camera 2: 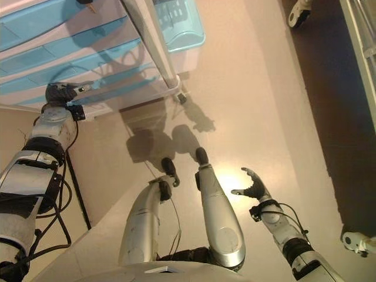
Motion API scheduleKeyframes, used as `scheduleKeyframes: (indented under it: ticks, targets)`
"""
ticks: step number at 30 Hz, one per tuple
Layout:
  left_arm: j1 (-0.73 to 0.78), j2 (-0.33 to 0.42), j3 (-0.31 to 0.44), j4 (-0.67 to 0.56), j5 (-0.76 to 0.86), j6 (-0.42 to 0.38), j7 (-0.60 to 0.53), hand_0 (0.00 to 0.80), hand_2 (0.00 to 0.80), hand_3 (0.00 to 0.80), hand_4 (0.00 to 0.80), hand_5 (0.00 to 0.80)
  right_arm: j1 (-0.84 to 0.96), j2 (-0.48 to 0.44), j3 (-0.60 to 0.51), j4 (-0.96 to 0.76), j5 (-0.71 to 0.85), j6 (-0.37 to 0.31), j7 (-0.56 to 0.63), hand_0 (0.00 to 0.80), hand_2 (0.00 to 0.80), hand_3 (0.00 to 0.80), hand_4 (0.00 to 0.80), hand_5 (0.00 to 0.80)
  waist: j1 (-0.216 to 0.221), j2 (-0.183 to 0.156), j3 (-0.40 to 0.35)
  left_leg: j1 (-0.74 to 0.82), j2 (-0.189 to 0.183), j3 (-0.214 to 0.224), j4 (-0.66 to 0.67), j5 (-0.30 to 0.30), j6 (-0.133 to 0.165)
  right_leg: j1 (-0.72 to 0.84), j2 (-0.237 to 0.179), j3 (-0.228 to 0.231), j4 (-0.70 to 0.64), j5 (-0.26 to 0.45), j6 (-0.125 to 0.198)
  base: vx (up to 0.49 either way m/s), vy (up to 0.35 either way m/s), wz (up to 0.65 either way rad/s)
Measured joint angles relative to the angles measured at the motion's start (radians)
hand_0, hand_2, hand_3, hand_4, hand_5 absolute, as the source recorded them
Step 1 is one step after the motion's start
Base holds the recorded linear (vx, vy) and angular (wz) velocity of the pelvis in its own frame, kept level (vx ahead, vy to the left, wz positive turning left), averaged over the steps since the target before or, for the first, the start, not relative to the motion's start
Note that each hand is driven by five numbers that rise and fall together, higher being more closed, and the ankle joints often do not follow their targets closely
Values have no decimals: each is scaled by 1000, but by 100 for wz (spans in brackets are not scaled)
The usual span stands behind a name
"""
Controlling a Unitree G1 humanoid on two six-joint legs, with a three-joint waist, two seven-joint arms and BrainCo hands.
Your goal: Open the drawer and pick up the medicine
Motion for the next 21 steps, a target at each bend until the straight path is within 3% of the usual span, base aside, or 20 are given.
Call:
scheduleKeyframes:
  ticks: [4,10,15,18,21]
  targets:
    - [-19,0,-6,0,-20,-27,44,0,0,0,0,0,-2,20,16,3,0,-6,-5,0,0,0,0,0,-2,-17,1,-13,3,2,0,4,12,-3,-1,6,-15,19,5,-20,-17,-1]
    - [-22,-1,-7,0,-40,-48,19,0,0,0,0,0,-8,39,24,7,0,-22,-5,0,0,0,0,0,-1,-24,1,-13,-4,17,-5,3,27,1,-6,25,-31,32,18,-32,-14,-4]
    - [29,-4,20,-31,-183,-114,-139,0,0,0,0,0,-16,72,10,16,-1,-20,-4,0,0,0,0,0,5,-23,2,5,-11,17,-21,9,34,21,-21,23,-44,38,26,-4,-37,2]
    - [221,-62,80,-205,-265,-166,-264,0,0,0,0,0,-18,92,-11,21,-3,-19,3,0,0,0,0,0,8,-21,2,86,-25,14,-81,24,36,98,-34,19,-86,42,28,3,-70,6]
    - [381,-144,133,-289,-305,-202,-368,0,0,0,0,0,-20,114,-43,31,-3,-21,18,0,0,0,0,0,45,-15,1,146,-38,-6,-133,38,26,156,-49,-10,-123,43,25,27,-88,11]
